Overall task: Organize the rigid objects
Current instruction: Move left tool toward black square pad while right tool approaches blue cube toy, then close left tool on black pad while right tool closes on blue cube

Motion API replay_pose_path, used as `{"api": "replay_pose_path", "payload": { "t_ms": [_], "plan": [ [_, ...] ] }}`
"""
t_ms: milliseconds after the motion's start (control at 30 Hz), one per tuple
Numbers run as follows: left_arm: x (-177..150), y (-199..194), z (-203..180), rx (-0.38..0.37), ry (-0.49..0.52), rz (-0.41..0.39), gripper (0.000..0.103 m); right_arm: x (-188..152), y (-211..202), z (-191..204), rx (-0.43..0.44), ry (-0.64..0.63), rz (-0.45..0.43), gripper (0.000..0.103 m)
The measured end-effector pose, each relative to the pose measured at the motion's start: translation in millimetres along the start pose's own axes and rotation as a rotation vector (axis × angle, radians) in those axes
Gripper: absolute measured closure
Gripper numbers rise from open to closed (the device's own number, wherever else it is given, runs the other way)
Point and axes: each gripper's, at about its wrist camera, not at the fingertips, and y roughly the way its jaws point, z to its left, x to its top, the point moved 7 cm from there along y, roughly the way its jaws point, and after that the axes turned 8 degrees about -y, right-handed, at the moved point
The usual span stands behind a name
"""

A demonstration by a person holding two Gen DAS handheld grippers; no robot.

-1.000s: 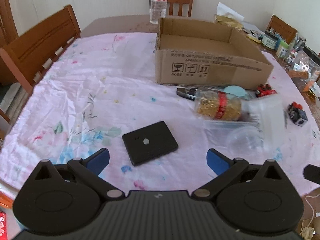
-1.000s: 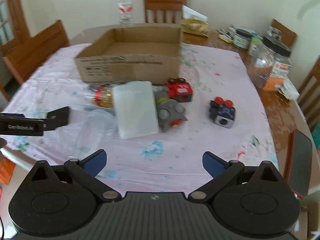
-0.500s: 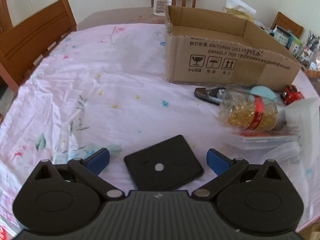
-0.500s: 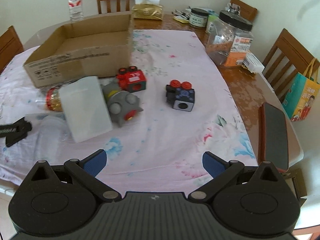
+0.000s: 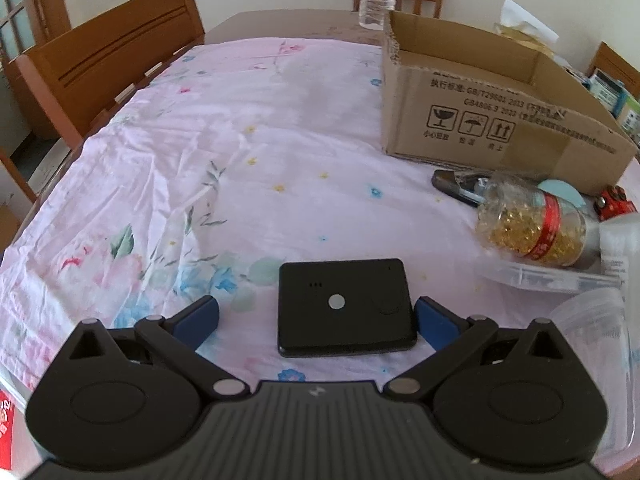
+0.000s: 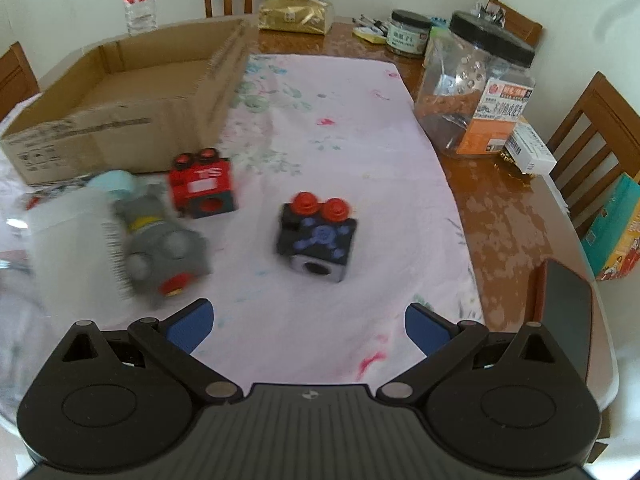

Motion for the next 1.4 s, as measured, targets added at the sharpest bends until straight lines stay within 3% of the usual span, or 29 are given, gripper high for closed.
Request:
{"api": "replay_pose_path", "payload": {
  "t_ms": [300, 433, 967, 1267, 1400],
  "plan": [
    [-2.8, -1.8, -2.0, 0.042, -0.058, -0.017, 0.0, 5.6, 35.6, -22.3, 0.062, 0.023, -0.006, 0.0],
    [-3.5, -2.1, -3.4, 0.056, -0.077, -0.022, 0.0, 11.0, 40.5, -14.2, 0.053, -0.023, -0.034, 0.0],
    [-2.6, -2.5, -3.0, 0.049, -0.07, -0.027, 0.0, 9.5, 39.6, -8.2, -0.05, 0.098, -0.155, 0.0],
    [-2.6, -2.7, -3.5, 0.045, -0.062, -0.031, 0.0, 22.0, 44.7, 5.1, -0.024, 0.067, -0.14, 0.0],
    [-2.9, -2.9, -3.8, 0.042, -0.059, -0.037, 0.0, 26.4, 43.7, 13.1, -0.013, 0.04, -0.162, 0.008]
  ]
}}
